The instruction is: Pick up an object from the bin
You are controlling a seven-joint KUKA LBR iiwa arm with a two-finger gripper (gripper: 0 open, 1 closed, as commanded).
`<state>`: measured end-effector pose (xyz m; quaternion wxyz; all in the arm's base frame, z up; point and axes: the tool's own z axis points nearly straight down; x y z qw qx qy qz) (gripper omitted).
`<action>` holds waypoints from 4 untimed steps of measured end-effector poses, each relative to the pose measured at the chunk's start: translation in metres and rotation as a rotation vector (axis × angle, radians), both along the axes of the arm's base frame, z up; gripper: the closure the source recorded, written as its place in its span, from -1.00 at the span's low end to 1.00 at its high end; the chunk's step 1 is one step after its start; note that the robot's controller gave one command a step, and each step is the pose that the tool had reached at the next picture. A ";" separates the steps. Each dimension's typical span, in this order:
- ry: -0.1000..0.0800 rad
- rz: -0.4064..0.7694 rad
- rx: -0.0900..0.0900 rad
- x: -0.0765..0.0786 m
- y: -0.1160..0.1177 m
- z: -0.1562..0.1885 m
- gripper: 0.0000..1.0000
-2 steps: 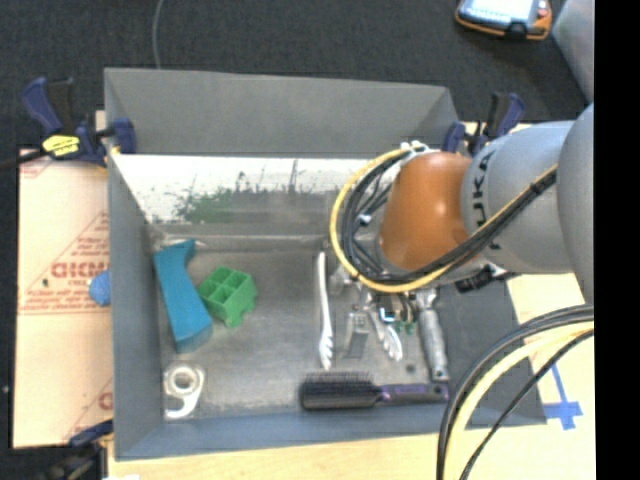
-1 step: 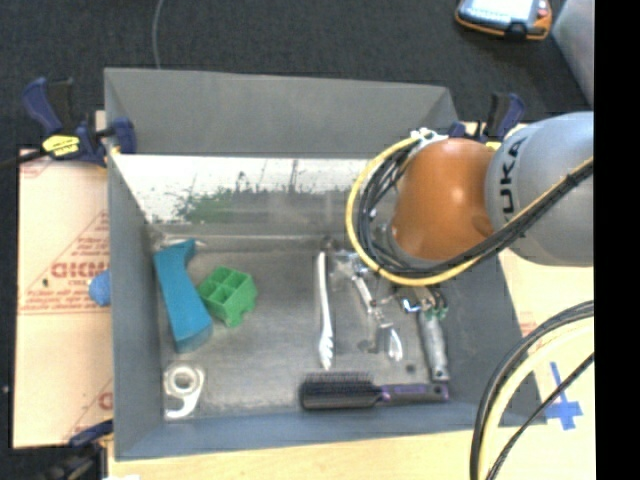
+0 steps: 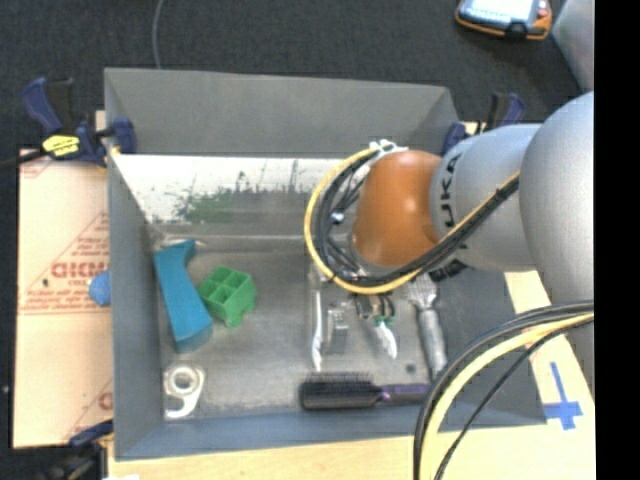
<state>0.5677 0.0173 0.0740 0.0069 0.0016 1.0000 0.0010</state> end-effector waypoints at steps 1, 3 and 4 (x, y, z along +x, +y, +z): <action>-0.039 0.256 -0.011 -0.067 -0.021 0.008 -1.00; -0.065 0.084 -0.005 -0.063 -0.013 0.002 -1.00; -0.028 -0.153 0.002 -0.042 -0.022 0.101 -1.00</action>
Offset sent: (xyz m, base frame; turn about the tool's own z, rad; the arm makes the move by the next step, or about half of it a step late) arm -0.0184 -0.0102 -0.0040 0.2626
